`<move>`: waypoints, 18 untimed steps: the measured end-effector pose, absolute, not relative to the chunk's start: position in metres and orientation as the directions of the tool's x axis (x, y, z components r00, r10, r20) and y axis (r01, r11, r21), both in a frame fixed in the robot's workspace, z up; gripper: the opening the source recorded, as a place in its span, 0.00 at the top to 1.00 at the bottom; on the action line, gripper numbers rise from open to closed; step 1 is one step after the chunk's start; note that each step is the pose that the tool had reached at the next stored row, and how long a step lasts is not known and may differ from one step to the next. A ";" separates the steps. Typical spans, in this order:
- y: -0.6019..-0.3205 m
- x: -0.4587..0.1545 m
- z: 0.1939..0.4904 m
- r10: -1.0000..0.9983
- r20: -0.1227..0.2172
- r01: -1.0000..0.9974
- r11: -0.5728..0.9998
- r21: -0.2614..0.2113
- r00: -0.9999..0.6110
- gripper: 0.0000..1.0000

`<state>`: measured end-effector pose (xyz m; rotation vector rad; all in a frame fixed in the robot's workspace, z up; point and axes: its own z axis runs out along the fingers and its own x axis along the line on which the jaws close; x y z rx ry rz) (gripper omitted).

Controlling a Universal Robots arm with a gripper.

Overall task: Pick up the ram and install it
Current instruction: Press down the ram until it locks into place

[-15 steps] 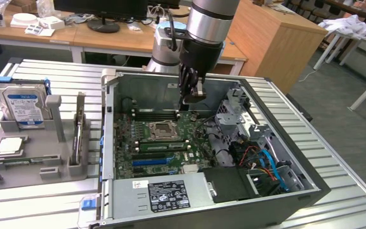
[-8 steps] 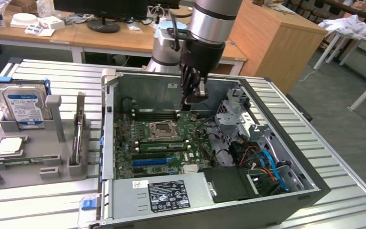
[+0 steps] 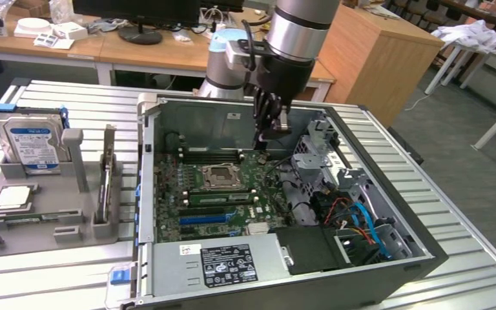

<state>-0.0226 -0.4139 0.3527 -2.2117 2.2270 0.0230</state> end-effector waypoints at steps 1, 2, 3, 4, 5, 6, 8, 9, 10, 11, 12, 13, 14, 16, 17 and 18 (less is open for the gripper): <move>-0.414 -0.020 0.353 -1.000 -0.012 -1.000 0.007 0.008 -0.007 0.89; -0.414 -0.018 0.353 -1.000 -0.012 -1.000 0.007 0.008 -0.007 0.89; -0.414 -0.015 0.353 -1.000 -0.012 -1.000 0.007 0.008 -0.007 0.89; -0.414 -0.013 0.353 -1.000 -0.012 -1.000 0.007 0.008 -0.007 0.89; -0.414 -0.011 0.353 -1.000 -0.012 -1.000 0.007 0.008 -0.007 0.89; -0.414 -0.009 0.353 -1.000 -0.012 -1.000 0.007 0.008 -0.007 0.89; -0.414 -0.005 0.353 -1.000 -0.012 -1.000 0.007 0.008 -0.007 0.89; -0.414 -0.003 0.353 -1.000 -0.012 -1.000 0.007 0.008 -0.007 0.89; -0.414 -0.002 0.353 -1.000 -0.012 -1.000 0.007 0.008 -0.007 0.89; -0.414 -0.002 0.353 -1.000 -0.012 -1.000 0.007 0.008 -0.007 0.89; -0.414 -0.002 0.353 -1.000 -0.012 -1.000 0.007 0.008 -0.007 0.89; -0.414 -0.002 0.353 -1.000 -0.012 -1.000 0.007 0.008 -0.007 0.89; -0.414 -0.002 0.353 -1.000 -0.012 -1.000 0.007 0.008 -0.007 0.89; -0.414 -0.002 0.352 -1.000 -0.013 -1.000 0.007 0.008 -0.007 0.89; -0.414 -0.002 0.351 -1.000 -0.013 -1.000 0.007 0.008 -0.007 0.89; -0.414 -0.002 0.350 -1.000 -0.012 -1.000 0.007 0.008 -0.007 0.89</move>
